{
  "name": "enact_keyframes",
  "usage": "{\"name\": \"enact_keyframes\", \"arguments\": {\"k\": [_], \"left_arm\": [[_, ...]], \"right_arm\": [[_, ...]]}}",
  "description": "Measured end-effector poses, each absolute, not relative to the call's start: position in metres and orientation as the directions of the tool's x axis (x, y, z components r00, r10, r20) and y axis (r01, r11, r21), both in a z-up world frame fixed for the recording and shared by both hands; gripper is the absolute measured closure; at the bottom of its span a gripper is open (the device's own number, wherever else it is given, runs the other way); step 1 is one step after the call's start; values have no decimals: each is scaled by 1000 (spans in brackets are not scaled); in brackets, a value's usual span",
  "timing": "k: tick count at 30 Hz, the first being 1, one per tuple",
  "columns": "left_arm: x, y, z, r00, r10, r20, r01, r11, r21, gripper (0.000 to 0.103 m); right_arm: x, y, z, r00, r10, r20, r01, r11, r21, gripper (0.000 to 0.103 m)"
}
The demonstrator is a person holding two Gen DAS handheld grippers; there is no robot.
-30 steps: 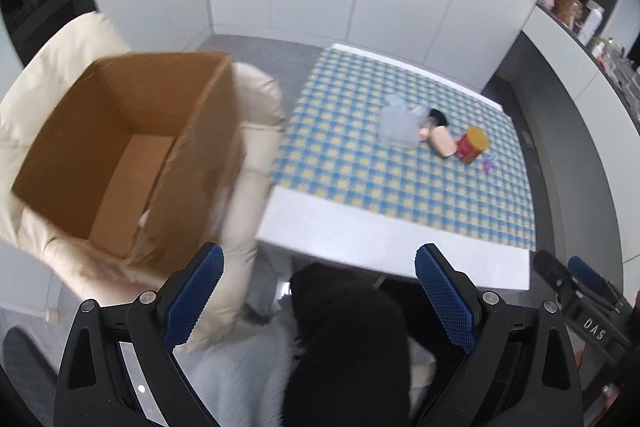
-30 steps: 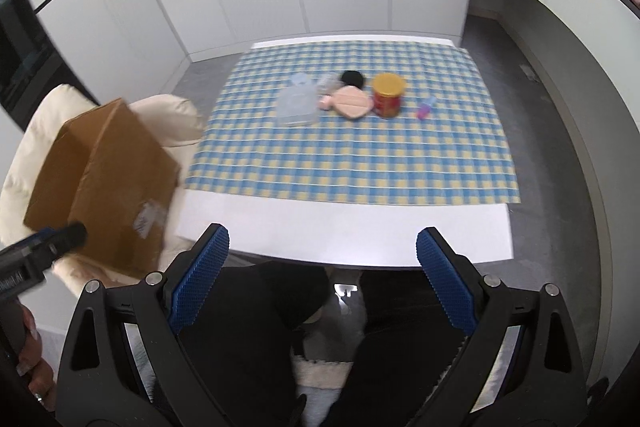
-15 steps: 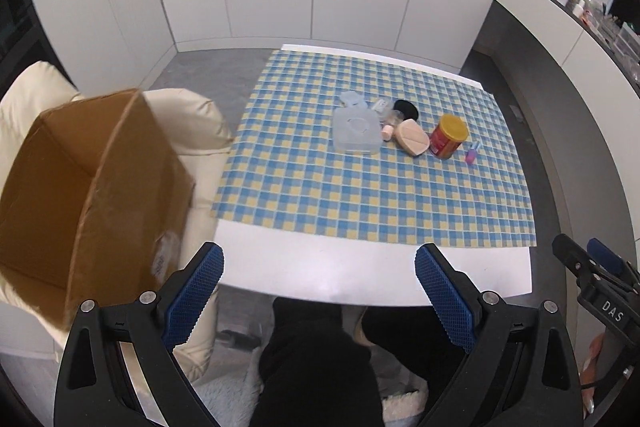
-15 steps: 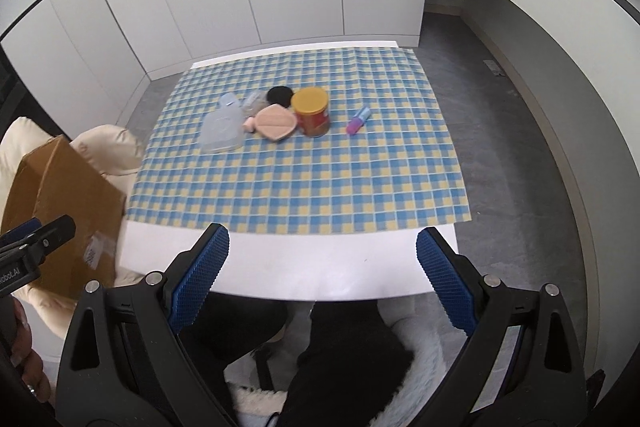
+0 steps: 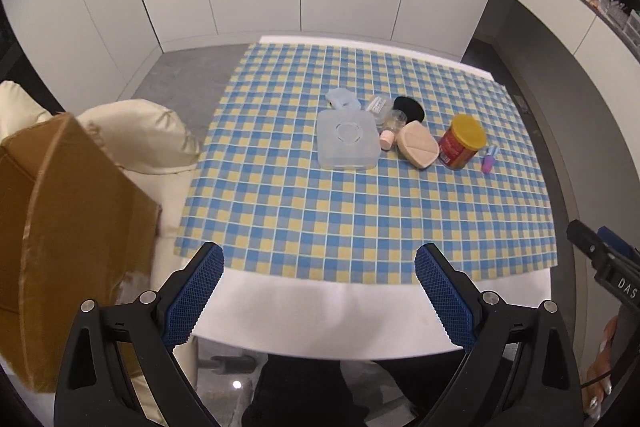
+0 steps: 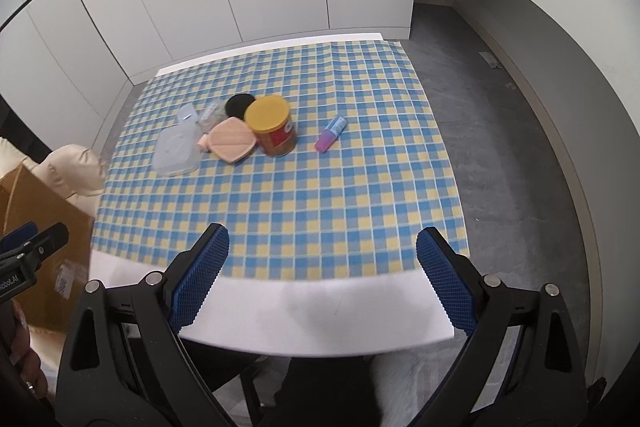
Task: Organize objects
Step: 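Grasp the yellow jar lid with the right tool while the left tool grasps the clear container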
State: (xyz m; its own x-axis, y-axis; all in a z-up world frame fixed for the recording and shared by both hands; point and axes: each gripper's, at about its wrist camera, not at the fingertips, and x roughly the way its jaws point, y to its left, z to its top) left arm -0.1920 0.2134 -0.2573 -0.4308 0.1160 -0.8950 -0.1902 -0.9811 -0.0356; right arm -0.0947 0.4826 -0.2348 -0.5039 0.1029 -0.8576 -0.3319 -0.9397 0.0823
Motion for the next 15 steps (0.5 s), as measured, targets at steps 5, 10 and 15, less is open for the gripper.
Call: {"name": "enact_keyframes", "arguments": {"k": [5, 10, 15], "left_arm": [[-214, 223, -285, -400, 111, -910, -188, -981, -37, 6], [-238, 234, -313, -365, 109, -925, -189, -981, -41, 6], [-258, 242, -337, -344, 113, -932, -177, -983, -54, 6]], "right_arm": [[-121, 498, -263, -479, 102, -872, -337, -938, 75, 7], [-143, 496, -290, -458, 88, -885, -320, -945, 72, 7], [-163, 488, -315, -449, 63, -891, -290, -954, 79, 7]]}}
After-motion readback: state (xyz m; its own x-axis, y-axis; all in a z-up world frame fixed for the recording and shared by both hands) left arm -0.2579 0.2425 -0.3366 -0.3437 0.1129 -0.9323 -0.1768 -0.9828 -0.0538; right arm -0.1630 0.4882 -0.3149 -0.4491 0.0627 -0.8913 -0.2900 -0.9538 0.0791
